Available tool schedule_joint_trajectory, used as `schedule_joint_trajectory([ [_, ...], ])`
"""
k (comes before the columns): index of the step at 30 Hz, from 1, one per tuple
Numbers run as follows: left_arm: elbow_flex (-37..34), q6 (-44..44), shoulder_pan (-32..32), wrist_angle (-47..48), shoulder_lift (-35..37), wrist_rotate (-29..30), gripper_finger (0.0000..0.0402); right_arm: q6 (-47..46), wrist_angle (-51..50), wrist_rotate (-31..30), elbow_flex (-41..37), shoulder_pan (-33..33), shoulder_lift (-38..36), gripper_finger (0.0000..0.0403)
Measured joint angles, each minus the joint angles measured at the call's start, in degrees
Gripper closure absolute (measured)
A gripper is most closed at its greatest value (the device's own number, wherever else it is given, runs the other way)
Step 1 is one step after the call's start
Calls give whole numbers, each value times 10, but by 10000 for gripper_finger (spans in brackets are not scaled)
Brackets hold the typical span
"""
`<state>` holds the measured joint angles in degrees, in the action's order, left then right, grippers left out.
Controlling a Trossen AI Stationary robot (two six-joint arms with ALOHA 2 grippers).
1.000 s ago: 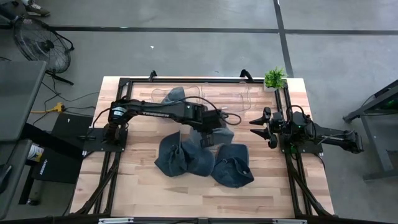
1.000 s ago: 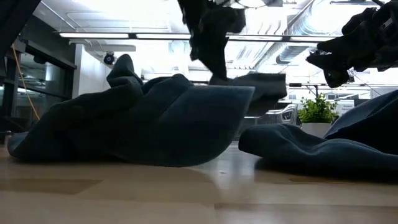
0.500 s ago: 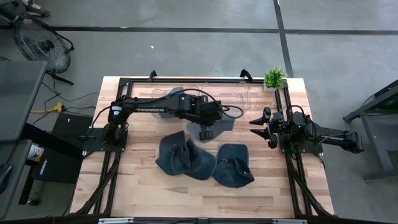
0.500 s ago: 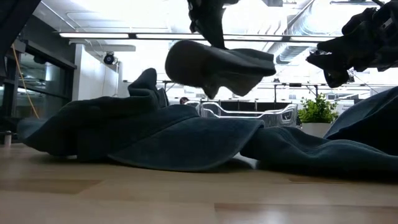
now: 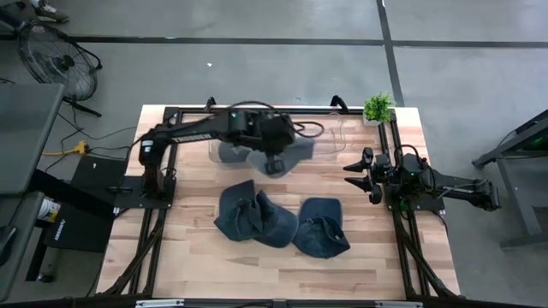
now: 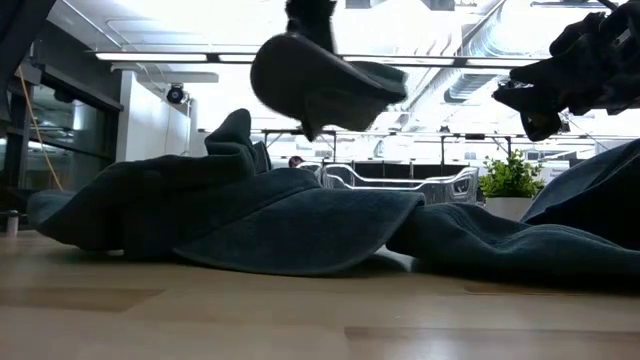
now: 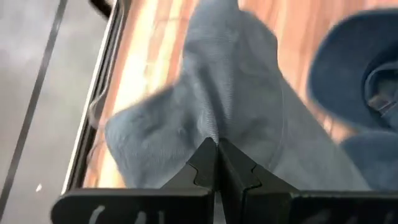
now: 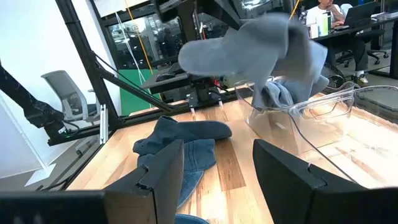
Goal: Pick & Place hat
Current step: Put the gray cap into the left transparent bin
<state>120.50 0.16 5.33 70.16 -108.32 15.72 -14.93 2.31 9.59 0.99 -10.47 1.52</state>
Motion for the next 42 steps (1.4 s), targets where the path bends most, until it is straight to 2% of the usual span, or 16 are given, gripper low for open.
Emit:
schedule_joint_trajectory([
  [1,-4,-5,6,17,10,-1,401,0,0,0,0,0,0,215],
  [4,-7,-16,24,-14,21,-2,401,0,0,0,0,0,0,215],
  [6,-22,-28,40,7,38,-23,401,0,1,0,0,0,0,215],
  [9,-39,-39,59,-61,56,-43,401,0,0,0,0,0,0,215],
  [12,-63,-55,80,-50,77,-62,401,0,0,0,0,0,0,215],
  [14,-77,-62,91,-95,79,-70,401,0,0,0,0,0,0,215],
  [16,-90,-69,106,-81,83,-88,401,0,1,0,0,0,0,215],
  [22,-101,-101,131,-122,90,-116,401,0,0,0,0,0,0,215],
  [32,-102,-139,165,-129,87,-139,401,0,0,0,0,0,0,215],
  [42,-102,-186,225,-130,87,-211,401,0,0,0,0,0,0,215],
])
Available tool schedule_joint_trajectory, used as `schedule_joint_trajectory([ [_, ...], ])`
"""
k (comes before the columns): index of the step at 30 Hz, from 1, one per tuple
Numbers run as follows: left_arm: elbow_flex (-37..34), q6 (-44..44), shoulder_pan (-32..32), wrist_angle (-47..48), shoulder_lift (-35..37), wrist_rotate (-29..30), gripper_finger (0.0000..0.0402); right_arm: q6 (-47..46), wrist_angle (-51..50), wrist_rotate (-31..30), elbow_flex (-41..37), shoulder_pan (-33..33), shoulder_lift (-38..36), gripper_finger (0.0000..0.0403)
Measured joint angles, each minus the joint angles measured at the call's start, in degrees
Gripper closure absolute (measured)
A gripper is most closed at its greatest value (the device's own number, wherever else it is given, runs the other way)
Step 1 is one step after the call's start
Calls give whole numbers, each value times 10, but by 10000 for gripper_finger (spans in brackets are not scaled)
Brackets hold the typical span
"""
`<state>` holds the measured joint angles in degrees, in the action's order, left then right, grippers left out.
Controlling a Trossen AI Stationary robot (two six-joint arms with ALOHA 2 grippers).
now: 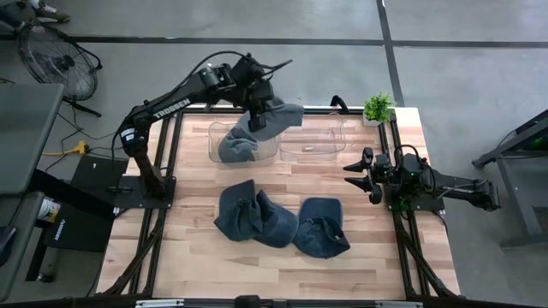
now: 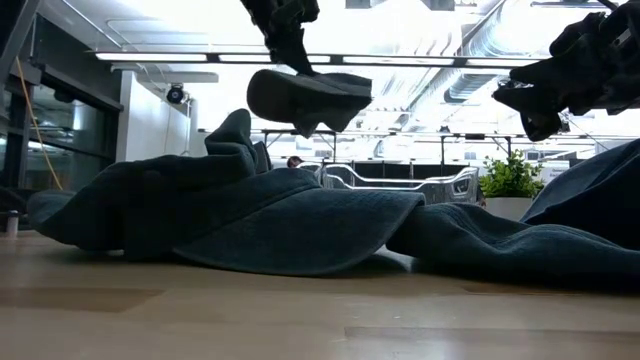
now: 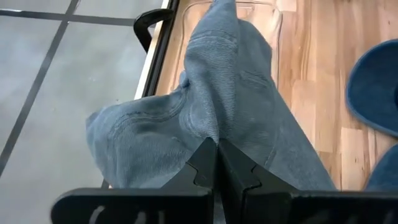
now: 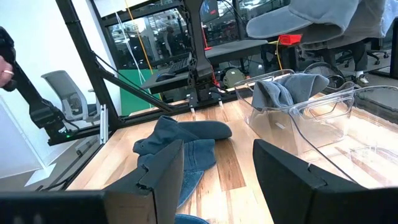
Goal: Pick & Place hat
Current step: Put the gray cap into the left transparent bin
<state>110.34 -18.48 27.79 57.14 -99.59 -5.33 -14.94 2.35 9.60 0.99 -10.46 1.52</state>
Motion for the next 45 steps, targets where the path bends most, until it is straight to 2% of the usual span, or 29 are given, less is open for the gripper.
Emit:
schedule_joint_trajectory([
  [15,-2,-27,61,-18,0,-105,401,0,0,0,0,0,0,215],
  [19,-43,-18,61,-60,2,-124,401,0,0,0,0,0,0,215],
  [24,-128,-6,69,-137,52,-125,401,0,0,0,0,0,0,215],
  [33,-339,23,85,-279,168,-168,401,0,0,0,0,0,0,215],
  [40,-502,48,86,-432,258,-193,401,0,0,0,0,0,0,215],
  [45,-592,48,86,-520,304,-193,401,0,0,0,0,0,0,215],
])
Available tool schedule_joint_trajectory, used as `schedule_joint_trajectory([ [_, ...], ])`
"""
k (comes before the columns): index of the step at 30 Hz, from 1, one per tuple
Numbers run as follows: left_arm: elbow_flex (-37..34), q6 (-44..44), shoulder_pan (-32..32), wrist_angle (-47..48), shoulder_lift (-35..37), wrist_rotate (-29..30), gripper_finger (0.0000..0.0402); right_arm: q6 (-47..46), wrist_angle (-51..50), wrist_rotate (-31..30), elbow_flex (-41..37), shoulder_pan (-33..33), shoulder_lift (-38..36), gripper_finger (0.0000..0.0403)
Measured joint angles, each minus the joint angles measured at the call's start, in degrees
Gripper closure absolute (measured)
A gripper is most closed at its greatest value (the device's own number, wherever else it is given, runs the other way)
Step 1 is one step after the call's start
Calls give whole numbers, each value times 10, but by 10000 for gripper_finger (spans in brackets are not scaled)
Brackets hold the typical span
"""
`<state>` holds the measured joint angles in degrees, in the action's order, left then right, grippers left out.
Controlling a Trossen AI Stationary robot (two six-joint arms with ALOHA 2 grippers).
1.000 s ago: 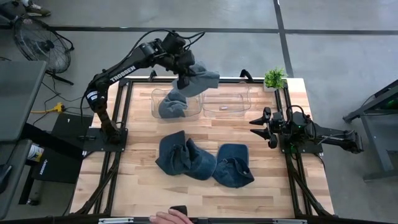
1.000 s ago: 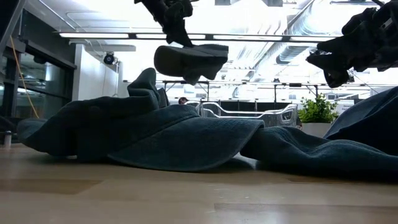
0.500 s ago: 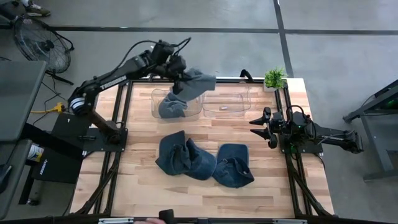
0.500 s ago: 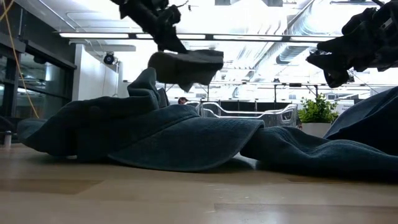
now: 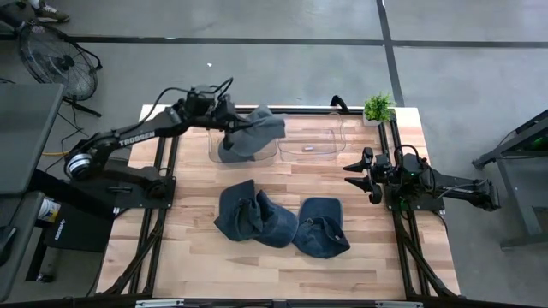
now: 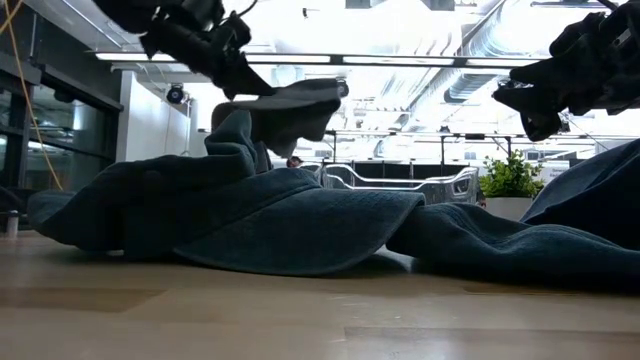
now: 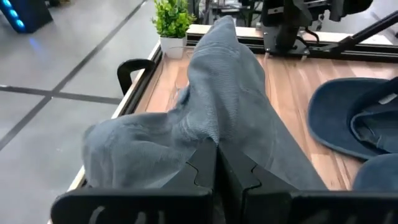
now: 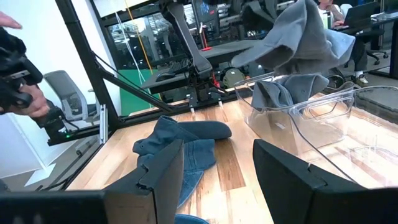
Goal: Pick & Place hat
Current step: Put the gray cap into the left transparent bin
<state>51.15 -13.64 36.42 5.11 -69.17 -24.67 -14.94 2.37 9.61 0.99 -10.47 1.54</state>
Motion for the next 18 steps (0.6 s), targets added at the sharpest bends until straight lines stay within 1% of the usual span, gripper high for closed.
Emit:
schedule_joint_trajectory([
  [4,-58,-13,12,-55,27,-1,401,0,0,0,0,0,0,215],
  [7,-87,-14,30,-96,41,-3,401,0,0,1,0,0,0,215],
  [10,-103,-15,50,-95,42,-6,401,0,0,0,0,0,0,215],
  [14,-119,-16,69,-101,44,-36,401,0,0,2,0,0,0,215],
  [18,-140,-33,78,-101,44,-41,401,0,0,2,0,0,0,215],
])
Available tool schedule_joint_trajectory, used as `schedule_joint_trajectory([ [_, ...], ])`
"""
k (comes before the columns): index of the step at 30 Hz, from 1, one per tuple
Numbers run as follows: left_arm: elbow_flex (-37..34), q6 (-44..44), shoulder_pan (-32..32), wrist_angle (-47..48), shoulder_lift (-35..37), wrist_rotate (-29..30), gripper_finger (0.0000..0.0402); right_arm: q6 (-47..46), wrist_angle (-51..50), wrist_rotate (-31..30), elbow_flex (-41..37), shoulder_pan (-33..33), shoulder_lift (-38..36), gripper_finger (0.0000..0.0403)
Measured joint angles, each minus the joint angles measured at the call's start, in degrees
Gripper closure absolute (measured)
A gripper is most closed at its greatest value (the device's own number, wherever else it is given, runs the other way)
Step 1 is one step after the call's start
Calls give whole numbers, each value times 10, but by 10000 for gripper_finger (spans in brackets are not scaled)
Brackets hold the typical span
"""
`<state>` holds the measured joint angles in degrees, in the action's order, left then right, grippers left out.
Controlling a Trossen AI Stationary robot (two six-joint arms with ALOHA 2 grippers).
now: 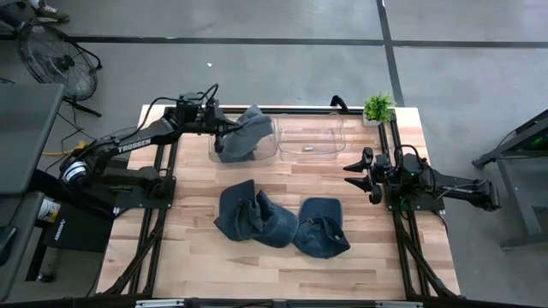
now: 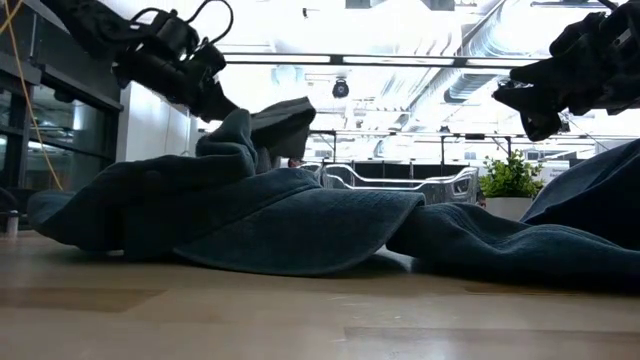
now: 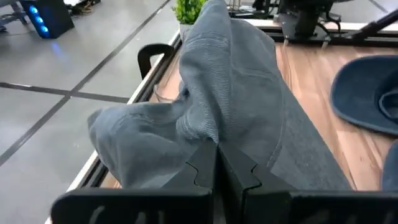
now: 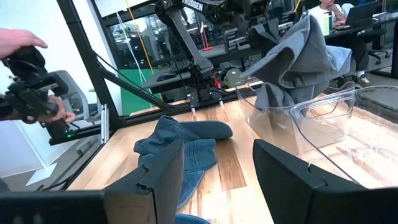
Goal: Pick & Place hat
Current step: Put the gray cap into the left transparent bin
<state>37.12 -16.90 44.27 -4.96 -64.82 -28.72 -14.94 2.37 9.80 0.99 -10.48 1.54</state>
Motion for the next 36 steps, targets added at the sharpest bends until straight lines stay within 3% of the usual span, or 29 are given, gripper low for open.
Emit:
schedule_joint_trajectory([
  [9,-32,-90,0,25,-2,68,401,0,0,0,0,0,0,215],
  [16,-31,-103,-6,31,-2,67,401,0,0,0,0,0,0,215],
  [22,2,-105,-12,40,3,59,401,0,0,0,0,0,0,215],
  [29,37,-170,-12,72,17,59,401,0,0,0,0,0,0,215],
  [36,46,-257,-11,142,34,118,401,0,0,0,0,0,0,215],
])
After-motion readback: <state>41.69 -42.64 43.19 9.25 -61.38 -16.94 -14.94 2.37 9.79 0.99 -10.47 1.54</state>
